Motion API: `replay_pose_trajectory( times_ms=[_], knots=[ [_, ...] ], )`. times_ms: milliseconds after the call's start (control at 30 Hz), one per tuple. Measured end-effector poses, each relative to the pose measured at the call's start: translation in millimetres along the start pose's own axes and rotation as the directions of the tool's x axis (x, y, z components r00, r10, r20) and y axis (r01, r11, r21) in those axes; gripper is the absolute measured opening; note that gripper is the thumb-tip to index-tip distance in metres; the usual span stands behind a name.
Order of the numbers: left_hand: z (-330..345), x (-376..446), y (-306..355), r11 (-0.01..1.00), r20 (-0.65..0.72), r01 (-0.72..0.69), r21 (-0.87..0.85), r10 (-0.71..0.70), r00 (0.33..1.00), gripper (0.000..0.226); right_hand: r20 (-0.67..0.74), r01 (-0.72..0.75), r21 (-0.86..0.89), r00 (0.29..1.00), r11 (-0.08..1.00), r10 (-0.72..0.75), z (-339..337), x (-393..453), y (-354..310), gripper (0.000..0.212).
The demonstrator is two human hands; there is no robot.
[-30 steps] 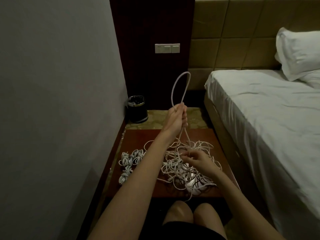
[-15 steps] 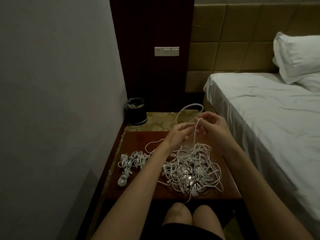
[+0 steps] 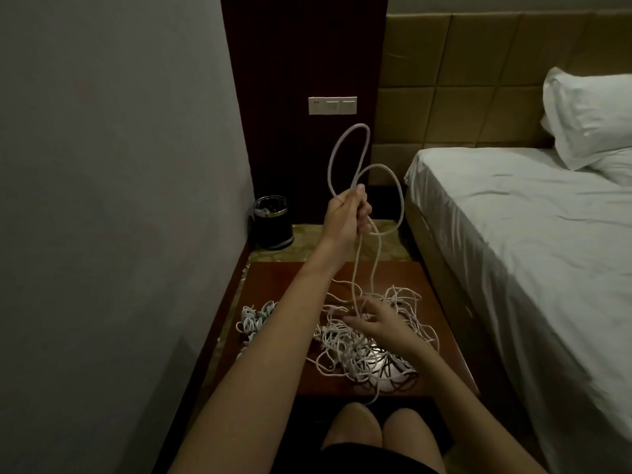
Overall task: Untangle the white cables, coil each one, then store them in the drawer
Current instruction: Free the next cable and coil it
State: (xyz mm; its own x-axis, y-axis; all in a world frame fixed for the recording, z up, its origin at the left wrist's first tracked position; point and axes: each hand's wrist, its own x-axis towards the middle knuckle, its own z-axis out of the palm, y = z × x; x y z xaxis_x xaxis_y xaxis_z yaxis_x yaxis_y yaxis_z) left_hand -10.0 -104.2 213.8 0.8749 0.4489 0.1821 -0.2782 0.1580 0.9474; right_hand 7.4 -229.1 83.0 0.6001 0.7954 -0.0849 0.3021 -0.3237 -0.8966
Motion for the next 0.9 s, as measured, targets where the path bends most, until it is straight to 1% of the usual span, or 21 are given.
replay_pose_trajectory(
  times_ms=[33, 67, 100, 133, 233, 333, 367, 433, 500, 533, 633, 700, 800, 900],
  knots=[
    [-1.1, 0.3, 2.8, 1.000, -0.008, -0.017, -0.019, 0.017, 1.000, 0.035, -0.056, 0.000, -0.013, 0.998, 1.000, 0.000, 1.4, 3.4, 4.2, 0.013],
    [-3.5, 0.2, 4.0, 0.999, -0.019, -0.035, -0.005, 0.035, 0.999, 0.035, -0.116, -0.008, 0.008, 0.993, 1.000, 0.009, 0.5, 5.9, 5.9, 0.024],
    [-8.1, -0.5, 3.3, 0.998, -0.033, -0.048, 0.035, 0.049, 0.998, 0.035, -0.164, -0.020, 0.050, 0.986, 0.999, 0.028, -3.2, 6.1, 5.2, 0.032],
    [-14.2, -1.4, 0.4, 0.994, -0.047, -0.051, 0.092, 0.055, 0.997, 0.034, -0.208, -0.024, 0.101, 0.977, 0.995, 0.044, -9.8, 4.4, 2.3, 0.036],
    [-32.7, -6.7, -17.7, 0.963, -0.070, -0.035, 0.266, 0.056, 0.996, 0.029, -0.293, 0.032, 0.268, 0.955, 0.963, 0.050, -40.1, -1.9, -8.0, 0.037],
    [-42.2, -14.9, -40.7, 0.901, -0.006, 0.000, 0.433, 0.004, 1.000, 0.019, -0.353, 0.120, 0.361, 0.935, 0.925, 0.016, -64.3, -2.2, -25.6, 0.034],
    [-42.0, -18.9, -47.0, 0.886, 0.030, 0.011, 0.463, -0.027, 0.999, 0.016, -0.378, 0.151, 0.384, 0.926, 0.911, 0.006, -69.5, -0.9, -33.7, 0.033],
    [-38.9, -25.8, -59.7, 0.887, 0.110, 0.042, 0.461, -0.103, 0.989, 0.019, -0.418, 0.206, 0.404, 0.908, 0.891, -0.020, -76.0, 3.4, -50.2, 0.031],
    [-31.6, -28.9, -68.3, 0.898, 0.193, 0.072, 0.435, -0.171, 0.966, 0.028, -0.422, 0.241, 0.395, 0.905, 0.887, -0.058, -77.3, 9.1, -63.0, 0.030],
    [-27.5, -28.6, -72.7, 0.899, 0.208, 0.069, 0.433, -0.175, 0.962, 0.031, -0.416, 0.245, 0.374, 0.906, 0.895, -0.074, -76.2, 12.1, -66.9, 0.030],
    [-19.5, -25.8, -77.2, 0.913, 0.174, 0.009, 0.409, -0.087, 0.981, 0.036, -0.387, 0.219, 0.278, 0.917, 0.935, -0.100, -71.4, 19.3, -68.9, 0.030],
    [-17.5, -26.7, -74.6, 0.918, 0.190, -0.035, 0.394, -0.044, 0.981, 0.023, -0.386, 0.194, 0.247, 0.918, 0.949, -0.088, -69.4, 22.6, -65.7, 0.028],
    [-19.1, -22.6, -73.9, 0.898, 0.186, -0.026, 0.439, -0.062, 0.981, 0.003, -0.395, 0.199, 0.230, 0.914, 0.953, -0.095, -67.0, 23.2, -64.7, 0.022],
    [-23.3, -15.3, -74.4, 0.844, 0.177, -0.003, 0.537, -0.110, 0.978, 0.011, -0.411, 0.232, 0.160, 0.900, 0.960, -0.149, -63.6, 21.6, -66.5, 0.014]
  ],
)
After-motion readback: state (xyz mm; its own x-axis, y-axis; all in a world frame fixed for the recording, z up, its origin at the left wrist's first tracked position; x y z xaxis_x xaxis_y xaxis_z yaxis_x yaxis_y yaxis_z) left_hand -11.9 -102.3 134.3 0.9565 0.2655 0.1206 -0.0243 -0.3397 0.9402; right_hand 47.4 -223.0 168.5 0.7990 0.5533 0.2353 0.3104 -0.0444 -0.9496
